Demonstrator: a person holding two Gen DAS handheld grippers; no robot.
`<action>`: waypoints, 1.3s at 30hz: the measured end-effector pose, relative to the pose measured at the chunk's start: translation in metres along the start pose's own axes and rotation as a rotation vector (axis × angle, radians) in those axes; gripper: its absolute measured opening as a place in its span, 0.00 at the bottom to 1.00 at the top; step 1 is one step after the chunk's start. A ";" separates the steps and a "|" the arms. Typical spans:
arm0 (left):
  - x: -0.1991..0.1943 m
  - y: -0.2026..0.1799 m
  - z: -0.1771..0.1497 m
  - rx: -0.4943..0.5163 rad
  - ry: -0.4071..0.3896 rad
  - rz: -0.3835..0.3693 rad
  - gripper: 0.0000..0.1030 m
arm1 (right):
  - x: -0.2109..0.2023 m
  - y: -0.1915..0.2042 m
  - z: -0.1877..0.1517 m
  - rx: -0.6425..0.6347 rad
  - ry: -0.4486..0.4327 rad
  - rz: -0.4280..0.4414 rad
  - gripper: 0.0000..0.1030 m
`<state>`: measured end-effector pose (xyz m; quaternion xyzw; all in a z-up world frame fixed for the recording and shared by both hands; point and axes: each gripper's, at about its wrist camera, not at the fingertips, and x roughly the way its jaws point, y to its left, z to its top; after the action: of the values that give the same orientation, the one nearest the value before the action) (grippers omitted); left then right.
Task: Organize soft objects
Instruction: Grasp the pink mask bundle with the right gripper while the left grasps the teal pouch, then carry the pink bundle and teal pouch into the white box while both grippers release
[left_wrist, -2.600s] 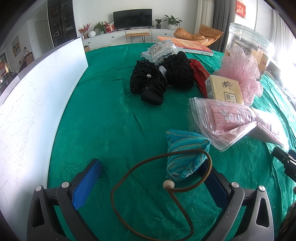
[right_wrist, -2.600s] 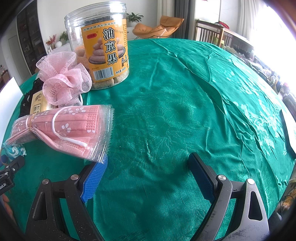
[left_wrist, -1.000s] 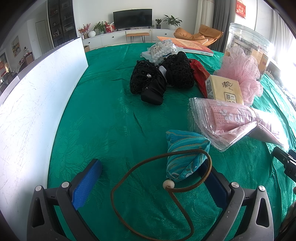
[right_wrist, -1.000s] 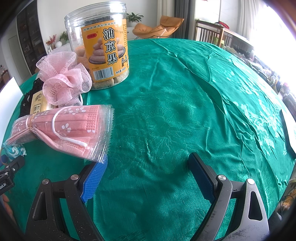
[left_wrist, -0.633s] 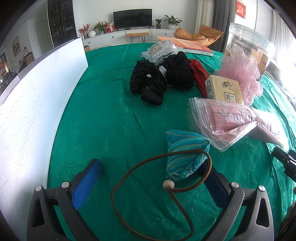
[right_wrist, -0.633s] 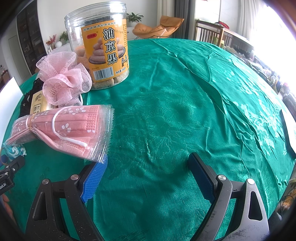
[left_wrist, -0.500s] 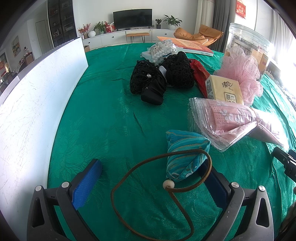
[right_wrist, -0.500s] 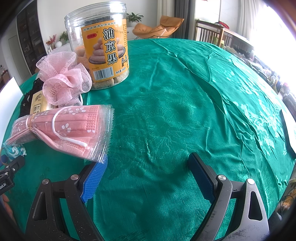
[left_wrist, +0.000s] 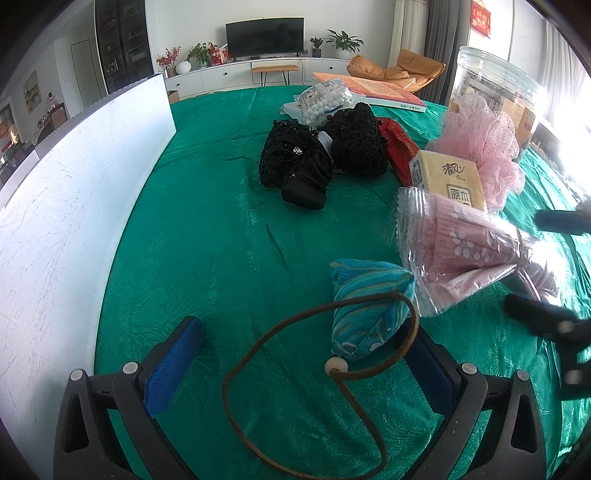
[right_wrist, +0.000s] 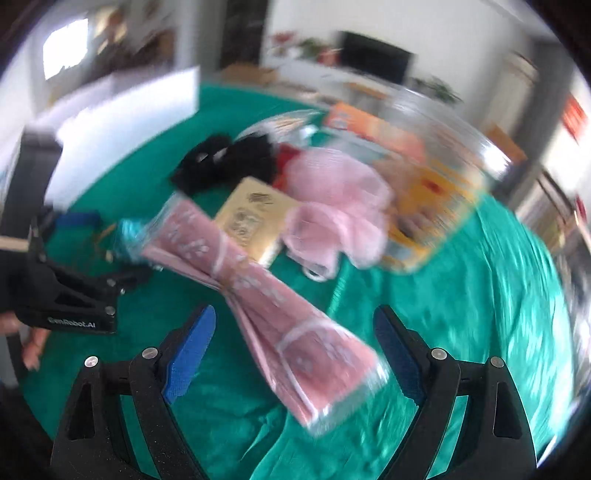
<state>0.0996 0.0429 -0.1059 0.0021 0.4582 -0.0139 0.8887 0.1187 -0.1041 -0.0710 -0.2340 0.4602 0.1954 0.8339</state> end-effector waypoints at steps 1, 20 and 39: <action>0.000 0.000 0.000 0.000 0.000 0.000 1.00 | 0.012 0.004 0.005 -0.040 0.047 -0.006 0.84; -0.009 0.005 0.001 -0.004 0.038 -0.051 1.00 | -0.042 -0.178 -0.145 1.117 -0.119 0.291 0.50; -0.004 -0.029 0.026 0.099 0.079 -0.064 0.39 | 0.025 -0.199 -0.094 0.851 0.190 0.148 0.58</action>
<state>0.1177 0.0133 -0.0869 0.0318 0.4916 -0.0650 0.8678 0.1751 -0.3169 -0.0942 0.1467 0.5897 0.0252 0.7938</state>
